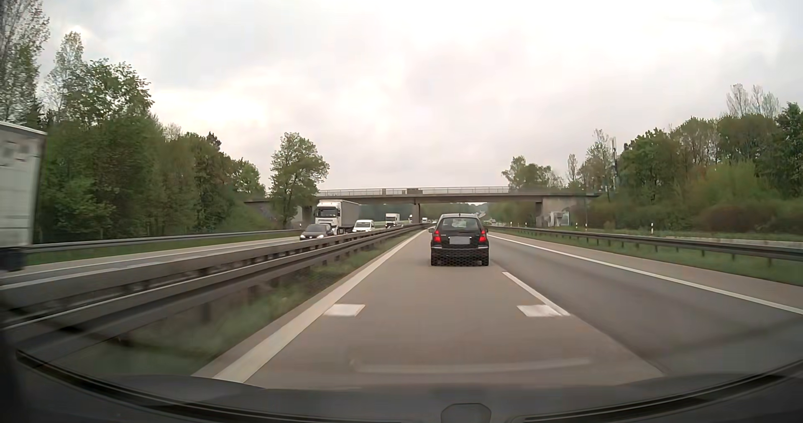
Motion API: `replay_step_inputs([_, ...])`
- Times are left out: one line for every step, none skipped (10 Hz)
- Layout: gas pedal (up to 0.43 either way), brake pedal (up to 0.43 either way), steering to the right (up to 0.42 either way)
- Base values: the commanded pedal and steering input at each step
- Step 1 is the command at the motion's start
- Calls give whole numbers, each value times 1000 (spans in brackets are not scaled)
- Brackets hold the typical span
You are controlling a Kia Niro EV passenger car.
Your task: Follow the waypoints while adhering to traffic rules and regulations
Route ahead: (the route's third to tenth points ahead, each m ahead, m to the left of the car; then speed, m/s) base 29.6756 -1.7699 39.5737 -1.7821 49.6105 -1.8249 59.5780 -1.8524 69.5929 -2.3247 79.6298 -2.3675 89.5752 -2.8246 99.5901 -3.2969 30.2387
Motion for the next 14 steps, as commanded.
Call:
replay_step_inputs([268,0,2])
replay_step_inputs([461,0,3])
replay_step_inputs([551,0,2])
replay_step_inputs([650,0,2])
replay_step_inputs([713,0,2])
replay_step_inputs([740,0,2])
replay_step_inputs([752,0,2])
replay_step_inputs([772,0,2])
replay_step_inputs([772,0,1])
replay_step_inputs([780,0,1])
replay_step_inputs([780,0,0])
replay_step_inputs([780,0,0])
replay_step_inputs([780,0,0])
replay_step_inputs([780,0,0])
